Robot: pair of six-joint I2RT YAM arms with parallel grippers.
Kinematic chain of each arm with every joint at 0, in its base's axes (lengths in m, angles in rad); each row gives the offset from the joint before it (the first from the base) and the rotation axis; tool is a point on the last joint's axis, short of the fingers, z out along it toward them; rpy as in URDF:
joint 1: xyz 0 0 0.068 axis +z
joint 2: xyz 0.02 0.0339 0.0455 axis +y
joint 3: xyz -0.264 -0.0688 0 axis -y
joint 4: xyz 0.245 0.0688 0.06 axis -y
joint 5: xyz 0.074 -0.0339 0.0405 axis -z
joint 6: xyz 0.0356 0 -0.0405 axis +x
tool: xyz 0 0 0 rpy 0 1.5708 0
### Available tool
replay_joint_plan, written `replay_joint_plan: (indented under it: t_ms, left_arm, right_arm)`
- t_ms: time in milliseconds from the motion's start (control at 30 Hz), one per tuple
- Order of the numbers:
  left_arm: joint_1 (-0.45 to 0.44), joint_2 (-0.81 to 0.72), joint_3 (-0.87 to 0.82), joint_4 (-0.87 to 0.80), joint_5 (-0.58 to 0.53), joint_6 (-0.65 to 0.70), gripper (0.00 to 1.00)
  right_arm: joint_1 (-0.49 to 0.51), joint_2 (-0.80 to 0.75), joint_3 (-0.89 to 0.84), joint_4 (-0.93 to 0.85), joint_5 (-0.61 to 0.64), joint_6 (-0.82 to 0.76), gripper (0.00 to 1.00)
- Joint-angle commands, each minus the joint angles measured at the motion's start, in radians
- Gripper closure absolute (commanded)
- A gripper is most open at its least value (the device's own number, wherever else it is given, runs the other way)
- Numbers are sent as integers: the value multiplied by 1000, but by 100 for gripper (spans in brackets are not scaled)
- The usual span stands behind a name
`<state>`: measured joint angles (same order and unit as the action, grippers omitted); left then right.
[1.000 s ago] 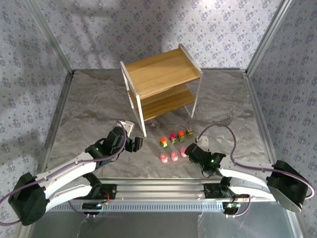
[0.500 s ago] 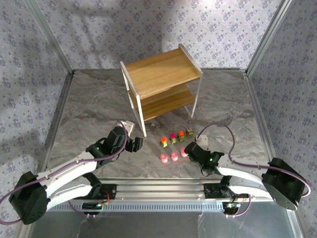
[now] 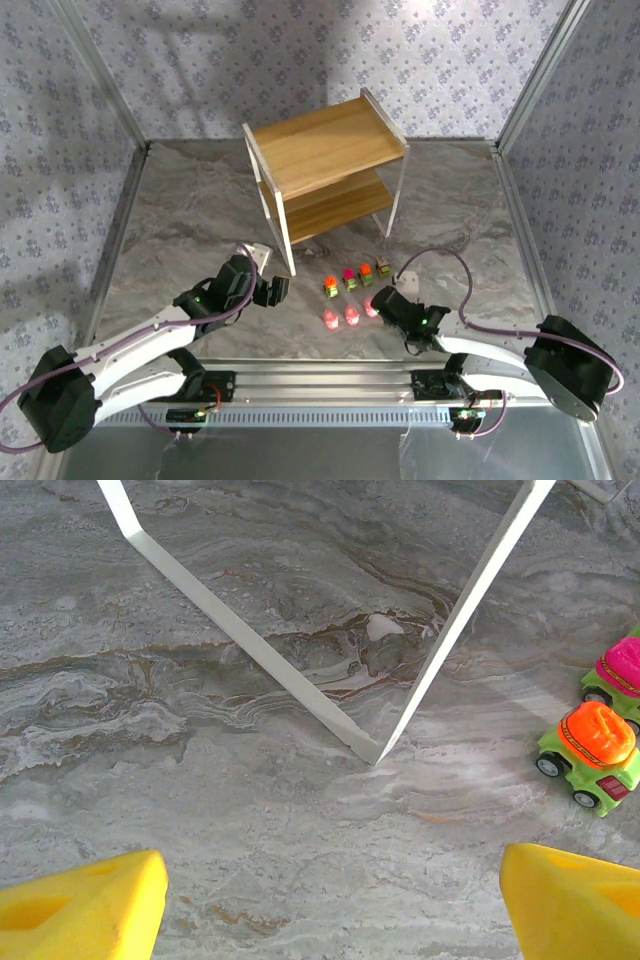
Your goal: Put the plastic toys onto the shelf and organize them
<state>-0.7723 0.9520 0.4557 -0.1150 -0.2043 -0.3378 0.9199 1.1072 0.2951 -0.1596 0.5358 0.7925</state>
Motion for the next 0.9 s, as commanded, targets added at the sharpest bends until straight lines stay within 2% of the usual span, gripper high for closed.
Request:
replay_joint_plan:
  t_ms: [0, 400, 867]
  left_arm:
    - [9, -1, 32, 8, 15, 14, 14]
    - [12, -1, 32, 0, 6, 13, 14]
    - [13, -1, 31, 5, 30, 13, 14]
  right_arm:
    - [11, 5, -7, -5, 34, 14, 64]
    - [31, -27, 24, -93, 59, 54, 73]
    - [40, -129, 165, -243, 78, 10, 73]
